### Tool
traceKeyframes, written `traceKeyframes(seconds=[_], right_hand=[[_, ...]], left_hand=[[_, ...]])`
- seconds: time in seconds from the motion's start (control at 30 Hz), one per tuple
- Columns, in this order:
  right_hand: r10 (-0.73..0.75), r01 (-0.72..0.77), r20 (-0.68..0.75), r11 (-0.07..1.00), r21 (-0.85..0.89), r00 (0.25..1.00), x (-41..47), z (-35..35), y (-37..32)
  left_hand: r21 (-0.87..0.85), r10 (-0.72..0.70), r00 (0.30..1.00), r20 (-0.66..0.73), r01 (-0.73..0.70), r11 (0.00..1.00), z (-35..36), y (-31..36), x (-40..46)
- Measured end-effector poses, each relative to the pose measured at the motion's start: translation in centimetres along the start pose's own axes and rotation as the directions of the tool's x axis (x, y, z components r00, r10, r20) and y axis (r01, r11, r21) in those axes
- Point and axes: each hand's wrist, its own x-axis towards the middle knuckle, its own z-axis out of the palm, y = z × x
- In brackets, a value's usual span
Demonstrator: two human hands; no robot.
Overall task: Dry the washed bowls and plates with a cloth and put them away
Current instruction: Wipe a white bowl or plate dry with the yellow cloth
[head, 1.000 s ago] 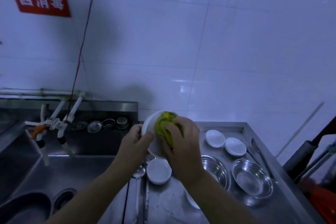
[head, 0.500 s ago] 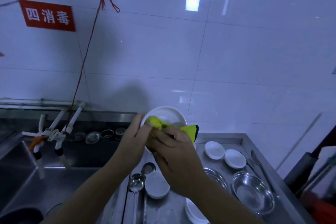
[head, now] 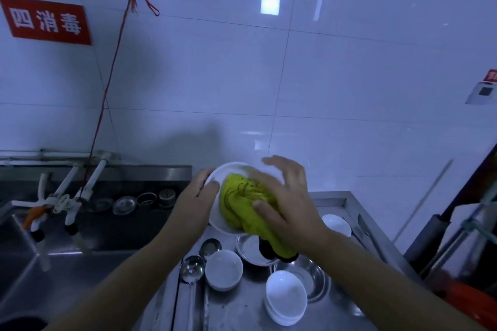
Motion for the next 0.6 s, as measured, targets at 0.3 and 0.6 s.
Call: traceKeyframes(seconds=[0.3, 0.6], right_hand=[[0.467, -0.547, 0.284, 0.737, 0.398, 0.837, -0.8, 1.4, 1.1], [0.549, -0.596, 0.236, 0.704, 0.386, 0.802, 0.2, -0.7, 0.0]], left_hand=[[0.025, 0.000, 0.998, -0.061, 0.001, 1.000, -0.1, -1.0, -0.1], [0.132, -0.041, 0.990, -0.135, 0.059, 0.989, -0.1, -2.8, 0.2]])
